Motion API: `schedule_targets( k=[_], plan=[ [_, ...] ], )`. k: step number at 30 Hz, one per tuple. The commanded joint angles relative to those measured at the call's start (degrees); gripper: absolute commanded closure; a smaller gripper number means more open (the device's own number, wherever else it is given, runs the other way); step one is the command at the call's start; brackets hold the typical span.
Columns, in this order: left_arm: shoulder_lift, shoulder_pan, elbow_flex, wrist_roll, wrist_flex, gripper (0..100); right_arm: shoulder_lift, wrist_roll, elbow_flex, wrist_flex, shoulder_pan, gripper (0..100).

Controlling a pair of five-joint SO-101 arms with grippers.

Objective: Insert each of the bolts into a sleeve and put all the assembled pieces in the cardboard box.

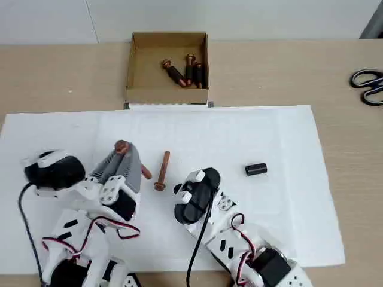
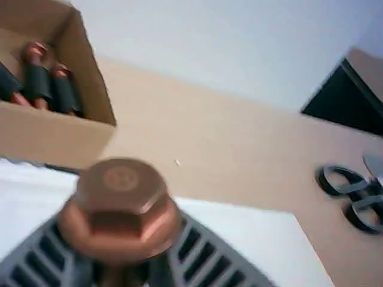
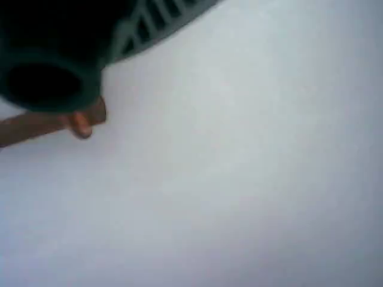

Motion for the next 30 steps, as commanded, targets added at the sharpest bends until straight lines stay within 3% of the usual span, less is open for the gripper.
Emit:
schedule_targets(
  k=[1, 11, 30],
  plan=[
    [-0.35, 4.22, 1.01, 0.44, -2.55, 100, -0.57, 0.70, 1.14, -3.47, -0.04, 99.5],
    [-0.35, 5.89, 9.71, 0.35, -15.74, 100, -0.57, 0.70, 6.42, -8.57, -0.04, 99.5],
    [-0.35, 10.20, 9.54, -2.55, -9.58, 100, -0.48, 0.79, 2.29, -11.03, 0.31, 99.5]
  ],
)
